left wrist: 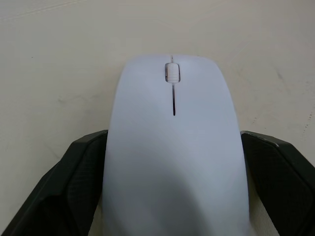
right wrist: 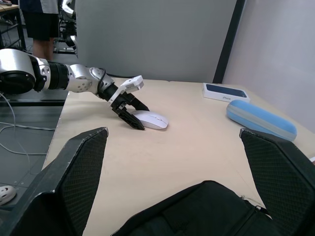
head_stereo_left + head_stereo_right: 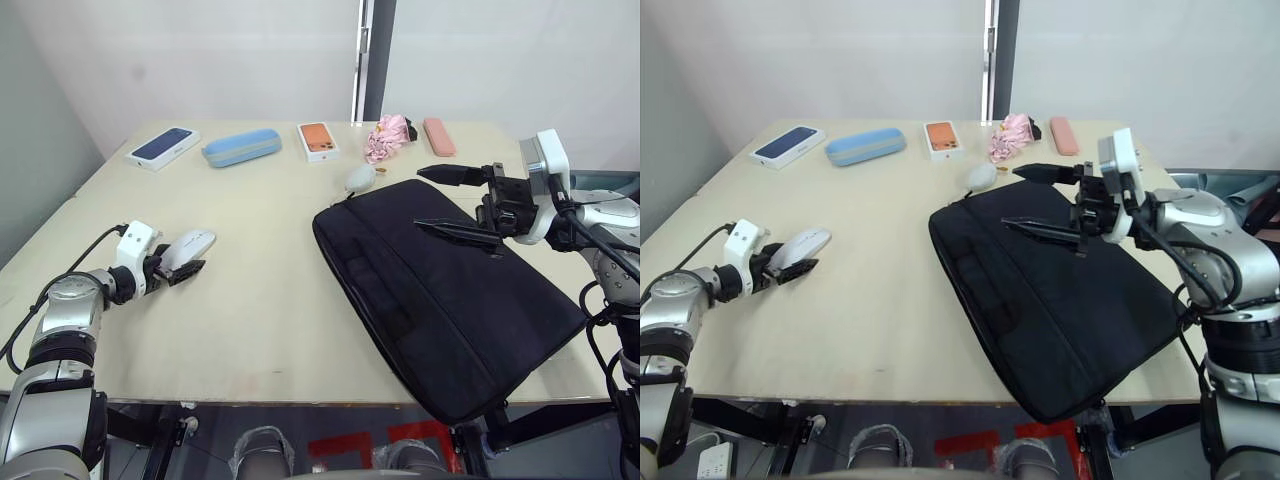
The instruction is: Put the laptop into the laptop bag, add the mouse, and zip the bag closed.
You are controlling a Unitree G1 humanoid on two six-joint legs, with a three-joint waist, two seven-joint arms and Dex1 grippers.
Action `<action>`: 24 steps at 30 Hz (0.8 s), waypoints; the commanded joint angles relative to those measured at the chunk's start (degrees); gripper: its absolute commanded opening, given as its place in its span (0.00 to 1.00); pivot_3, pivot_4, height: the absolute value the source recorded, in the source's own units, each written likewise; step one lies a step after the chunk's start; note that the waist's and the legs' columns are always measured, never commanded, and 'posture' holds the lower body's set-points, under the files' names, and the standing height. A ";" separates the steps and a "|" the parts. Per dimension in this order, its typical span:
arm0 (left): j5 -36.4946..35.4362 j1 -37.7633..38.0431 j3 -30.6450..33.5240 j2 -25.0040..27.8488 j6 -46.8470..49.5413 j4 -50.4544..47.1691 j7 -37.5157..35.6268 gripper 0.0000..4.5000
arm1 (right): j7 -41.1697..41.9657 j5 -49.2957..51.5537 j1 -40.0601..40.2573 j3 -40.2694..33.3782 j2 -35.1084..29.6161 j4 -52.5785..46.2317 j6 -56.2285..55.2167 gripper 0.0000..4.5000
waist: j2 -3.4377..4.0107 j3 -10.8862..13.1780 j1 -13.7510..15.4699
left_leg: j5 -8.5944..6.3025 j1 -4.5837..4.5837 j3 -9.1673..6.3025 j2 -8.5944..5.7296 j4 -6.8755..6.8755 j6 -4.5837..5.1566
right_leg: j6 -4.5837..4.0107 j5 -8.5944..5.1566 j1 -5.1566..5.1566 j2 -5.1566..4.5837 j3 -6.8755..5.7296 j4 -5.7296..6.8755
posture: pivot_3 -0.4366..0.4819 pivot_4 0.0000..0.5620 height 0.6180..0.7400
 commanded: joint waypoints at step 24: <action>-5.54 5.19 3.17 3.41 3.05 -13.83 -9.07 0.63 | 0.85 -0.77 0.67 -0.39 -1.36 -1.50 -0.86 1.00 | 0.00 0.01 -0.02 | -0.01 -0.02 0.00 0.03 -0.05 -0.01 | 0.00 0.00 -0.03 0.01 -0.01 -0.07 | 0.48 0.27 1.00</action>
